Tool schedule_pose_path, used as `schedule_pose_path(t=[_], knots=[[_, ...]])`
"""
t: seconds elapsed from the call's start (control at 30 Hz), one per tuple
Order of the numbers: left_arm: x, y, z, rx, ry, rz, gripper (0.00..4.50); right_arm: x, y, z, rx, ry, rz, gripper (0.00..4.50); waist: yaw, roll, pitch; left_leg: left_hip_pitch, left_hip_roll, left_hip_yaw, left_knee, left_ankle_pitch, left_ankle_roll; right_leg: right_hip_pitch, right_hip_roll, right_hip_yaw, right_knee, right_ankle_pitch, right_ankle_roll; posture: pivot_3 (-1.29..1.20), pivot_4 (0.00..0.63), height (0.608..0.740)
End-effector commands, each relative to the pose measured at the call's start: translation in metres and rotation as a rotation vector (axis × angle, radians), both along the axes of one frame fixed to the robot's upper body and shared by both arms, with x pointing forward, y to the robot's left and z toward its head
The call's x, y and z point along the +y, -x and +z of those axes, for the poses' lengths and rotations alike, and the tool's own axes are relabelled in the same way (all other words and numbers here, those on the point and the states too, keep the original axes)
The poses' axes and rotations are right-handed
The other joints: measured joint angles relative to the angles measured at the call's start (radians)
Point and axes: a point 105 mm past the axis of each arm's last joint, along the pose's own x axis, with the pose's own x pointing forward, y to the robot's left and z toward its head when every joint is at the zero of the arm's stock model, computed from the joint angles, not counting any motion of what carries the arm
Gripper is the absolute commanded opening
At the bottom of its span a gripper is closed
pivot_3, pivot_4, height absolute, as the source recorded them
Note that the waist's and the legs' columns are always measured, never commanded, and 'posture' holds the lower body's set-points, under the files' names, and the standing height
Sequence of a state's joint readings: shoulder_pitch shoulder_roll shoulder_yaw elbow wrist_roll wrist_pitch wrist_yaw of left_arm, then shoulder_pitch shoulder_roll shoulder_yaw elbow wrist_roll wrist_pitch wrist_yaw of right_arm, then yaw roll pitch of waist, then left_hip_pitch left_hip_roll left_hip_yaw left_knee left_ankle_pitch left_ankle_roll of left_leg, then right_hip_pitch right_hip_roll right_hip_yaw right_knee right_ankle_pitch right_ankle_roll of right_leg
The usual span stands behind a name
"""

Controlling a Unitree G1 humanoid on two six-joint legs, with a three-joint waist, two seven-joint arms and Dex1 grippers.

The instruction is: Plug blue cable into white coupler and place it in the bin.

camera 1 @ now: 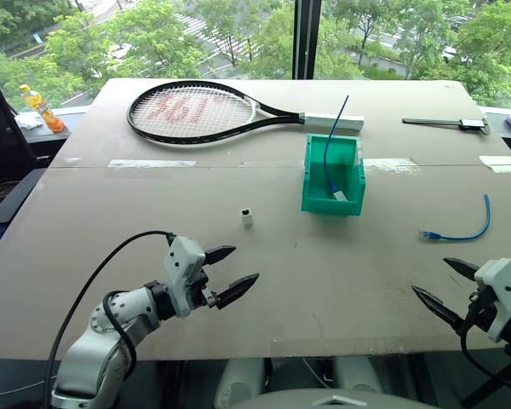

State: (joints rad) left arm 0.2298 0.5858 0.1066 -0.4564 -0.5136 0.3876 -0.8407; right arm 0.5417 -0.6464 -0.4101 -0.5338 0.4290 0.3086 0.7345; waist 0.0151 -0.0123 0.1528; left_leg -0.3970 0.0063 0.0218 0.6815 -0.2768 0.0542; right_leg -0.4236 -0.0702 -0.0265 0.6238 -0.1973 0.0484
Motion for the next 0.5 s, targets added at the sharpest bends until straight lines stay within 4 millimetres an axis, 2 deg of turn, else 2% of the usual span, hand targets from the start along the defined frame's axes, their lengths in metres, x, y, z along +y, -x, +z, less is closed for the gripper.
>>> schedule_pose_path(t=[0.03, 0.13, 0.23, 0.3, 0.4, 0.5], knots=[[-0.009, 0.000, 0.013, -0.043, 0.012, -0.045, 4.46, 0.001, -0.003, 0.014, -0.038, 0.028, 0.019, 4.50, 0.000, 0.000, 0.000, 0.000, 0.000, 0.000, 0.000, 0.000, 0.000, 0.000, 0.000, 0.000, 0.000, 0.000, 0.000, 0.00, 0.150, 0.740], [-0.020, -0.004, 0.030, -0.089, 0.069, -0.088, 4.46, 0.003, -0.009, 0.027, -0.047, 0.086, 0.046, 4.50, 0.001, 0.000, 0.000, 0.000, 0.000, 0.000, 0.000, 0.000, 0.000, 0.000, 0.000, 0.000, 0.000, 0.000, 0.000, 0.00, 0.150, 0.740], [-0.028, 0.000, 0.037, -0.121, 0.067, -0.163, 4.46, 0.001, -0.010, 0.029, 0.033, 0.206, 0.071, 4.50, 0.000, 0.000, 0.000, 0.000, 0.000, 0.000, 0.001, 0.000, 0.000, 0.000, 0.001, 0.000, 0.000, 0.000, 0.000, 0.00, 0.150, 0.740], [-0.036, 0.006, 0.044, -0.149, 0.067, -0.255, 4.46, 0.004, -0.015, 0.041, 0.123, 0.207, 0.144, 4.50, -0.001, 0.000, 0.001, 0.000, -0.001, 0.000, 0.000, 0.000, 0.000, 0.000, 0.001, 0.000, 0.000, 0.000, 0.000, 0.00, 0.150, 0.740], [-0.047, 0.018, 0.046, -0.178, 0.043, -0.409, 4.46, -0.005, -0.037, 0.057, 0.193, 0.291, 0.173, 4.50, -0.005, 0.001, 0.003, 0.000, -0.001, 0.002, 0.001, 0.000, 0.000, 0.000, 0.001, 0.001, 0.000, 0.001, -0.001, 0.00, 0.150, 0.740], [-0.052, 0.023, 0.047, -0.204, 0.036, -0.485, 4.46, -0.017, -0.065, 0.064, 0.209, 0.380, 0.184, 4.50, -0.001, -0.001, 0.005, 0.001, -0.001, 0.002, 0.001, 0.000, 0.000, 0.000, 0.001, -0.001, 0.000, 0.001, -0.001, 0.00, 0.150, 0.740]])
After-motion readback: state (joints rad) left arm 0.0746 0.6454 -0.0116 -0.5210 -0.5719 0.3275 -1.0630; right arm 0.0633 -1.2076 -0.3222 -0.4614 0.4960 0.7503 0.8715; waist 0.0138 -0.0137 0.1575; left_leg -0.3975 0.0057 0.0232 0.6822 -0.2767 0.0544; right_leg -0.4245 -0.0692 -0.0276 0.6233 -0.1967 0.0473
